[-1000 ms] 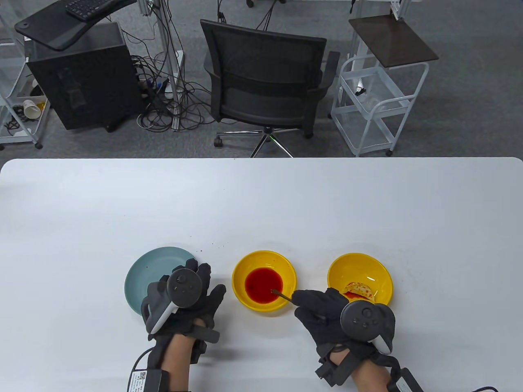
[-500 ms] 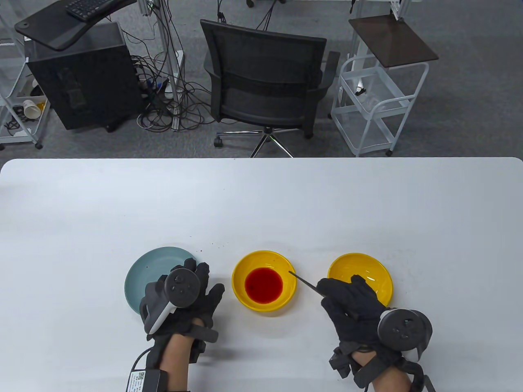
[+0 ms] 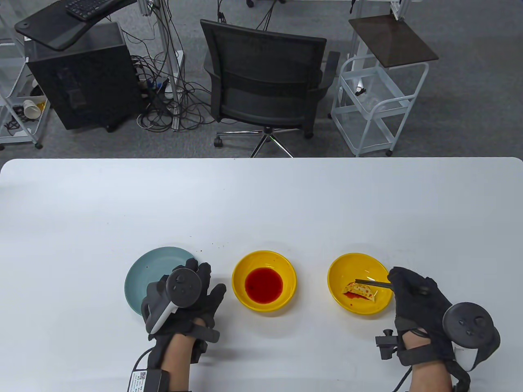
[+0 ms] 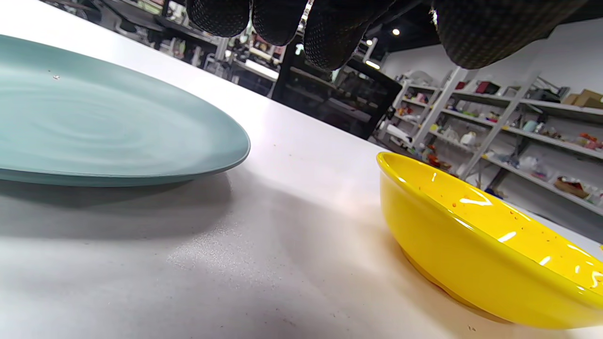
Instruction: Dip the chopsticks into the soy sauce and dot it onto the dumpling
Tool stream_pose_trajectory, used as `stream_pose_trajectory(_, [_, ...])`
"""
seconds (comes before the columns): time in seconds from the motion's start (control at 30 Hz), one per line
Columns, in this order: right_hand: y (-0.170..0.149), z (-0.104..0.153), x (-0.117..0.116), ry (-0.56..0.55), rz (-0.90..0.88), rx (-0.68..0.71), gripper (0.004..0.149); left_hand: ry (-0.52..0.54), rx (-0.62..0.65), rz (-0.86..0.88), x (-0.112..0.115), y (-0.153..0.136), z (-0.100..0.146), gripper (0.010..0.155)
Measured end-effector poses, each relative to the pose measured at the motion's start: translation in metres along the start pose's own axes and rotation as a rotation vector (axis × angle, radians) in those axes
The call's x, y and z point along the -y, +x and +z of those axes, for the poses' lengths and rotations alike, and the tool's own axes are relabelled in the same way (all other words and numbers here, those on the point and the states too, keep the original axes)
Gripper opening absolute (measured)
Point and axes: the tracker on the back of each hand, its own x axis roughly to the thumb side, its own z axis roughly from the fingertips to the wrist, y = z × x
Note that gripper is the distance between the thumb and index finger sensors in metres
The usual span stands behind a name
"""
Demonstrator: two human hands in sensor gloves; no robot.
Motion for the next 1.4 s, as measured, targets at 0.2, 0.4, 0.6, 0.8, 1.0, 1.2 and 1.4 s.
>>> stream_pose_trajectory(0.2, [-0.007, -0.003, -0.004, 0.029, -0.010, -0.046, 0.052, 0.001, -0.003, -0.001, 0.000, -0.001, 0.000, 0.078])
stream_pose_trajectory(0.4, [-0.015, -0.005, -0.002, 0.035, -0.044, -0.098, 0.053, -0.002, -0.004, 0.006, 0.000, -0.001, 0.000, 0.078])
stream_pose_trajectory(0.6, [-0.021, -0.006, 0.005, 0.009, -0.054, -0.151, 0.053, 0.000, -0.002, 0.009, 0.000, -0.001, 0.000, 0.078])
stream_pose_trajectory(0.8, [-0.023, -0.006, 0.008, -0.001, -0.050, -0.179, 0.053, -0.002, -0.002, 0.017, -0.001, -0.002, 0.000, 0.078])
stream_pose_trajectory(1.0, [-0.017, -0.005, 0.001, 0.035, -0.063, -0.117, 0.053, 0.003, 0.000, 0.016, 0.000, -0.002, 0.001, 0.078])
stream_pose_trajectory(1.2, [-0.013, -0.004, -0.005, 0.063, 0.007, -0.094, 0.053, 0.001, -0.004, 0.016, -0.001, -0.003, 0.000, 0.078])
stream_pose_trajectory(1.4, [-0.016, -0.004, 0.004, 0.027, -0.038, -0.118, 0.054, -0.002, -0.003, 0.017, 0.000, -0.002, 0.000, 0.078])
